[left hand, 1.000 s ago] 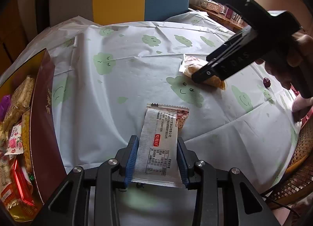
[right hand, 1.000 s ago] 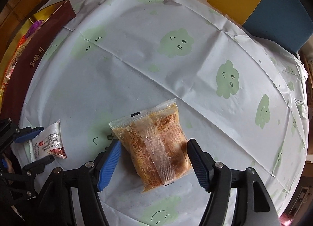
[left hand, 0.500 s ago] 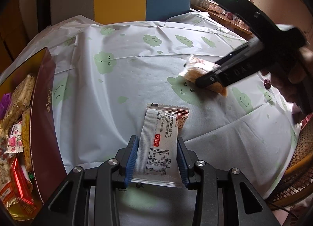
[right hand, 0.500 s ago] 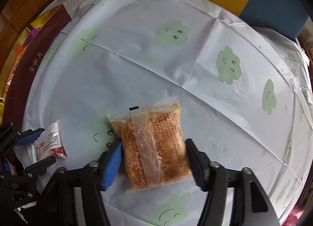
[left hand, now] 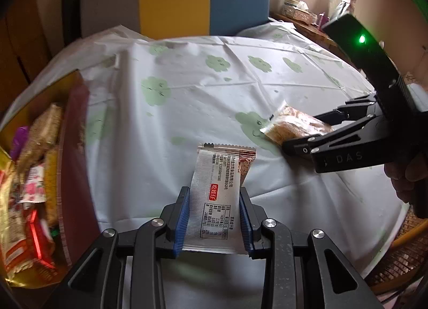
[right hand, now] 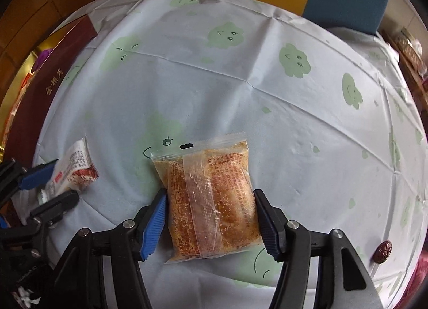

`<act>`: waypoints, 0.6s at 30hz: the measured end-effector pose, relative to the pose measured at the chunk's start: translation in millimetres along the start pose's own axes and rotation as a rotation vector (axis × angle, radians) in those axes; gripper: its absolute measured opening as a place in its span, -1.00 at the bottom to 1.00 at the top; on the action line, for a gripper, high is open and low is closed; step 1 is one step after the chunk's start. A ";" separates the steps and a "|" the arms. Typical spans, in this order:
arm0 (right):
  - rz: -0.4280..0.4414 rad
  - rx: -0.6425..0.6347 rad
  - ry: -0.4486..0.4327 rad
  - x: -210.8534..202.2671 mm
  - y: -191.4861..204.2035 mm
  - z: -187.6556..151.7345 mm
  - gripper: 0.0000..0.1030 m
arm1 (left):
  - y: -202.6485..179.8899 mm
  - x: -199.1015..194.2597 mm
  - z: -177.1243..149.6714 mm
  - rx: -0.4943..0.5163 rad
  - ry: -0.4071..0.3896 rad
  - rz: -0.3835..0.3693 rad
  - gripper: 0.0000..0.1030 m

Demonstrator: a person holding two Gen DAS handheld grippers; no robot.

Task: Organize snacks
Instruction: 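Carry the white packet in the left tool over the gold box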

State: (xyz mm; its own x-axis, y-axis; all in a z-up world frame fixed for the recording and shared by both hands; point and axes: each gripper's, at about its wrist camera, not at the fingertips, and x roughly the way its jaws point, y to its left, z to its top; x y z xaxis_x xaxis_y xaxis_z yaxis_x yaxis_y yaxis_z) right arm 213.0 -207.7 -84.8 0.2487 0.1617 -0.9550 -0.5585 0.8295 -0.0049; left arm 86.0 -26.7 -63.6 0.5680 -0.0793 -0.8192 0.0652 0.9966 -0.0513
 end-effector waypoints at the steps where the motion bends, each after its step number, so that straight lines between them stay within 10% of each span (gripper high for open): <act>1: -0.003 -0.003 -0.004 0.7 1.9 -0.4 0.23 | 1.2 -2.4 -0.1 -0.005 -0.002 0.000 -0.34; 18: -0.046 -0.048 -0.033 -1.7 43.3 -0.2 0.23 | 30.5 -73.8 -3.8 -0.073 -0.114 0.076 -0.33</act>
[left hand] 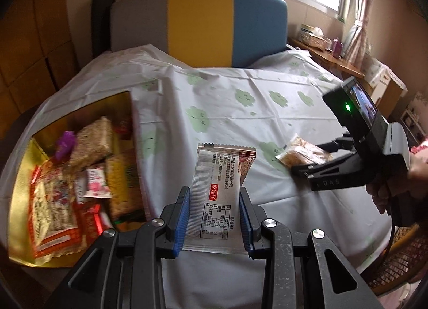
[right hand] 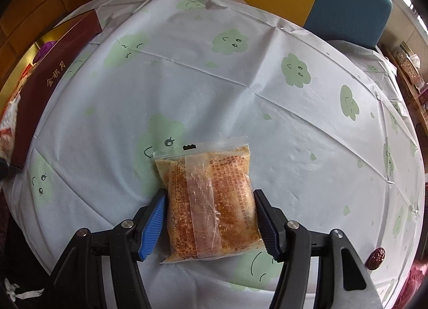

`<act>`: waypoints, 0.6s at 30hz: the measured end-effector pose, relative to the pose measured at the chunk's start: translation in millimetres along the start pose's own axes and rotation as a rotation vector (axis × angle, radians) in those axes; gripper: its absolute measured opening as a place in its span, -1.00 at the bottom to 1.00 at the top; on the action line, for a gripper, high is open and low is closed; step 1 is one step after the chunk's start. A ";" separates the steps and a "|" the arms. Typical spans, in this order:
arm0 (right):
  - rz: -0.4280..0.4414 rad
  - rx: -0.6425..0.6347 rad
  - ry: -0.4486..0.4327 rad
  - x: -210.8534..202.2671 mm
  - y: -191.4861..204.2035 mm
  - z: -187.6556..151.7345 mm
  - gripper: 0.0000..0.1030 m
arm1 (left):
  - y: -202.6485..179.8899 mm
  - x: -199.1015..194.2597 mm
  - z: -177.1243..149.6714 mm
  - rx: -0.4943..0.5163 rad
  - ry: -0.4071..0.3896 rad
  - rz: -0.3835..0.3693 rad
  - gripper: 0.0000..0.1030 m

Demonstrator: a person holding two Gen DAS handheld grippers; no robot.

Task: Organize snacks
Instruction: 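Carry the white packet in the left tool over the gold box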

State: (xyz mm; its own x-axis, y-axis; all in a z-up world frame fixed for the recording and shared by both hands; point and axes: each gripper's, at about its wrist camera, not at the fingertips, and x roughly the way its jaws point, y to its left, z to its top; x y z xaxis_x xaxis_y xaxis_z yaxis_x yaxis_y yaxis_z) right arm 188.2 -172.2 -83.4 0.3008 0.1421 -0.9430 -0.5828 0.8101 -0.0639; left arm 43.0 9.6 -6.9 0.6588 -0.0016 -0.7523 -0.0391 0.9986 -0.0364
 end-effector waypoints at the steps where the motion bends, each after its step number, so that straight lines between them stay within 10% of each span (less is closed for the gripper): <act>1: -0.004 -0.004 -0.001 -0.2 2.2 -0.2 0.23 | 4.8 -3.1 0.4 -0.011 -0.004 0.009 -0.33; 18: 0.002 -0.016 -0.017 0.3 2.1 -3.2 0.23 | 87.9 -23.0 -4.2 -0.190 -0.037 0.167 -0.33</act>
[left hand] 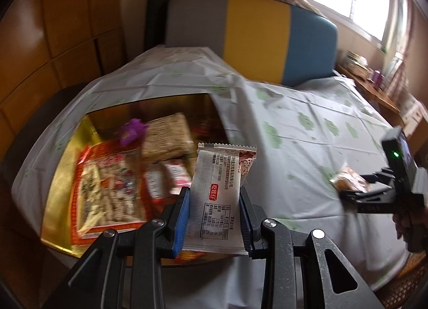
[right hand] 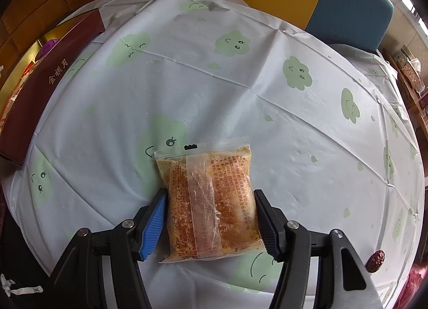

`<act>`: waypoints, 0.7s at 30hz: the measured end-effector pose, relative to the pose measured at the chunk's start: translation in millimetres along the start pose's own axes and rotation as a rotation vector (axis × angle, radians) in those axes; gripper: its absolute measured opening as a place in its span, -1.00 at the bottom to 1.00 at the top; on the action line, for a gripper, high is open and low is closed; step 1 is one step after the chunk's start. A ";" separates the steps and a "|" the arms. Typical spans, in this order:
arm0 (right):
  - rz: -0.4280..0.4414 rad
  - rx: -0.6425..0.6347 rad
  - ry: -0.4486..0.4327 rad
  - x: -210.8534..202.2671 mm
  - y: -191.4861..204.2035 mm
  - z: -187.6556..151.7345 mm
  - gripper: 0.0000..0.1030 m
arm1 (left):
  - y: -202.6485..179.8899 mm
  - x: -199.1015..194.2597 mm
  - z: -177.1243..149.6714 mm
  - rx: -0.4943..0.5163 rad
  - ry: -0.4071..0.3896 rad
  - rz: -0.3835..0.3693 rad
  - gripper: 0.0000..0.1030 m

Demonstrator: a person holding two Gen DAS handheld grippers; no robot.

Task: Organize snacks
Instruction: 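Carry the white packet in the left tool over the gold box, then lower the white packet into the gold box and open the left tool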

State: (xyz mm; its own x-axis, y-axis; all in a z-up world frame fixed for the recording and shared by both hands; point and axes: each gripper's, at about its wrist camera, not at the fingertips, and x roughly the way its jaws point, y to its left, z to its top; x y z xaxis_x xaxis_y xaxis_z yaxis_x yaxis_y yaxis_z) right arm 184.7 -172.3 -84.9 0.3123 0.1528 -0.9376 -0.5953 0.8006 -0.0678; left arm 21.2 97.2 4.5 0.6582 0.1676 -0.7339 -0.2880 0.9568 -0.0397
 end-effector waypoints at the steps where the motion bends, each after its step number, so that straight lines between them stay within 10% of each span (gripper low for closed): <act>1: -0.004 -0.006 -0.003 -0.4 0.8 -0.5 0.23 | 5.6 0.5 -0.5 -0.013 0.001 0.012 -0.33; 21: -0.049 -0.056 -0.016 -5.0 11.6 -2.2 0.23 | 157.9 35.3 13.3 -0.411 0.114 0.103 -0.33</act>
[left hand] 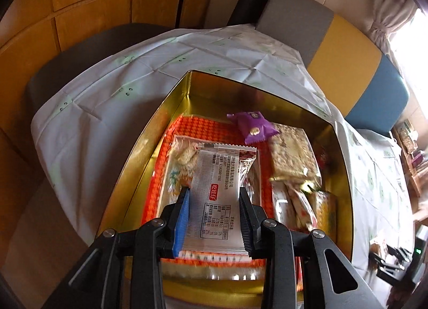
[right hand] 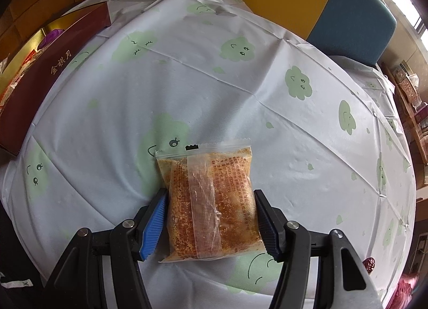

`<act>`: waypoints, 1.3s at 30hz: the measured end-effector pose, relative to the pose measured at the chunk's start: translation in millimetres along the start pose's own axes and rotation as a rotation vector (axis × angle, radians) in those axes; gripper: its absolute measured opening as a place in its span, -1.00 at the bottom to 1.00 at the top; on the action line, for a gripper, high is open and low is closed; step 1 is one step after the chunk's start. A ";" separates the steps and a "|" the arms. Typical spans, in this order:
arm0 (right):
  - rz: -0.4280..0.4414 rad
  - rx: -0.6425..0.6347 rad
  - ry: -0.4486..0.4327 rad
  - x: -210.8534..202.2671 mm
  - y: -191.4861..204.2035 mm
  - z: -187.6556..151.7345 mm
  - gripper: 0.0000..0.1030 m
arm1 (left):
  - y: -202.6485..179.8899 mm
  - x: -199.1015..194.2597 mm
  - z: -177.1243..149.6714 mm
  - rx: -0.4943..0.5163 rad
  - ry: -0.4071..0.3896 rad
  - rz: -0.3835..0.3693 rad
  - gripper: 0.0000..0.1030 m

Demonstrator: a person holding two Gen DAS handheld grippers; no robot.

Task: Organize snacks
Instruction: 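Lower the white packet into the gold box and open the left tool, then carry the clear orange snack bag in the right tool to the gold box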

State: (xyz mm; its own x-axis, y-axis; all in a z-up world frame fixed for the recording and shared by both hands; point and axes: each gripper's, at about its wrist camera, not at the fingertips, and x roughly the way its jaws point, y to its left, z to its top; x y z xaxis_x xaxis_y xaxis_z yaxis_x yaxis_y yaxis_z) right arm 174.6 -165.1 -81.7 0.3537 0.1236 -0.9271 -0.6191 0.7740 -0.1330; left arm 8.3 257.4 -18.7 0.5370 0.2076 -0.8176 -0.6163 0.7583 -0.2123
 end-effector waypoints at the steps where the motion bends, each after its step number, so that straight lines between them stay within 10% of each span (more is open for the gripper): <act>1: -0.003 -0.003 -0.001 -0.4 0.5 -0.3 0.23 | -2.4 3.1 3.1 0.000 0.006 -0.006 -0.33; 13: -0.003 -0.006 -0.001 -0.6 0.6 -0.9 0.23 | -27.7 54.1 23.4 -0.011 0.072 0.028 -0.20; 39: -0.026 -0.022 -0.004 -4.2 6.6 -2.6 0.21 | -35.0 -5.8 -10.1 0.148 -0.080 0.135 0.11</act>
State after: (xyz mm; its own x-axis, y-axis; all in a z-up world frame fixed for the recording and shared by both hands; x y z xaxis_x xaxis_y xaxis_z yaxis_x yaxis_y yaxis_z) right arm 167.2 -162.1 -79.6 0.3727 0.1066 -0.9218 -0.6248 0.7633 -0.1643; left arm 21.0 223.4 -11.9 0.5028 0.3577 -0.7869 -0.5977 0.8015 -0.0176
